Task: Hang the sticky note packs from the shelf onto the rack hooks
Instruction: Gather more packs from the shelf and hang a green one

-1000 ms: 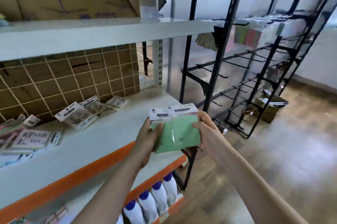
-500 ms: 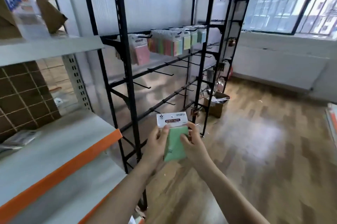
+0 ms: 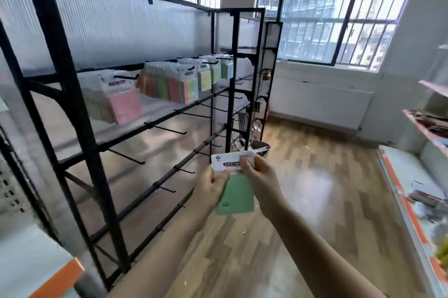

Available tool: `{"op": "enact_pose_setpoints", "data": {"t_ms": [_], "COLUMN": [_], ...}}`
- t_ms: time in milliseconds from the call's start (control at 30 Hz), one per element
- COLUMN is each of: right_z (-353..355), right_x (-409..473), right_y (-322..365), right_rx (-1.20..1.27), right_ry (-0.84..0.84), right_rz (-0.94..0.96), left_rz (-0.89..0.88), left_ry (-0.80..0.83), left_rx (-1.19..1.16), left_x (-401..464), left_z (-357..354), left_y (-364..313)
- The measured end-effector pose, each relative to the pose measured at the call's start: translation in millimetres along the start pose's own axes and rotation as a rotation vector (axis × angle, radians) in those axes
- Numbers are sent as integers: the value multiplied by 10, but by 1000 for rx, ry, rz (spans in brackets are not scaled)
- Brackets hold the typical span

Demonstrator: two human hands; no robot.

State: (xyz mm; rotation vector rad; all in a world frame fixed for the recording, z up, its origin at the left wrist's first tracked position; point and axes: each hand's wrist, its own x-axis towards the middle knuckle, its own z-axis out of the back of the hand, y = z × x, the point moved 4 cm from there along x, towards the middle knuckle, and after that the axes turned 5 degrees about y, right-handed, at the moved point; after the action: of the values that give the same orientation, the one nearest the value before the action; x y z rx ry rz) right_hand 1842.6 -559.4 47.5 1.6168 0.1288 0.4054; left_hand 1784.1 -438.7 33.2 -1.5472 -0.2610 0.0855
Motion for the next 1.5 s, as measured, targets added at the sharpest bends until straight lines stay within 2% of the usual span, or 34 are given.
{"op": "enact_pose_setpoints", "data": {"t_ms": [100, 267, 467, 667, 800, 900, 1033, 1167, 1267, 1500], "right_z": [-37, -114, -6, 150, 288, 437, 641, 831, 943, 977], "right_x": [450, 1175, 1872, 2489, 2917, 3301, 3868, 4513, 4977, 5811], "right_y": [94, 259, 328, 482, 532, 507, 480, 491, 509, 498], "right_rx": [-51, -117, -345, -721, -862, -878, -822, -843, -872, -723], "right_ry": [-38, -60, -90, -117, -116, -86, -1, 92, 143, 281], "right_rz": [82, 210, 306, 437, 481, 440, 494, 561, 591, 548], "left_rz": [-46, -114, -208, -287, -359, -413, -494, -487, -424, -296], "left_ry": [-63, -65, -23, -16, -81, -142, -222, -302, -319, -534], "left_rx": [-10, -160, 38, 261, 469, 638, 874, 1012, 1032, 892], "left_x": [583, 1431, 2105, 2691, 3141, 3483, 3949, 4472, 4886, 5530], "left_z": [123, 217, 217, 182, 163, 93, -133, -339, -403, -397], "left_y": [-188, -443, -566, -651, -687, -727, -814, -893, -950, -987]}}
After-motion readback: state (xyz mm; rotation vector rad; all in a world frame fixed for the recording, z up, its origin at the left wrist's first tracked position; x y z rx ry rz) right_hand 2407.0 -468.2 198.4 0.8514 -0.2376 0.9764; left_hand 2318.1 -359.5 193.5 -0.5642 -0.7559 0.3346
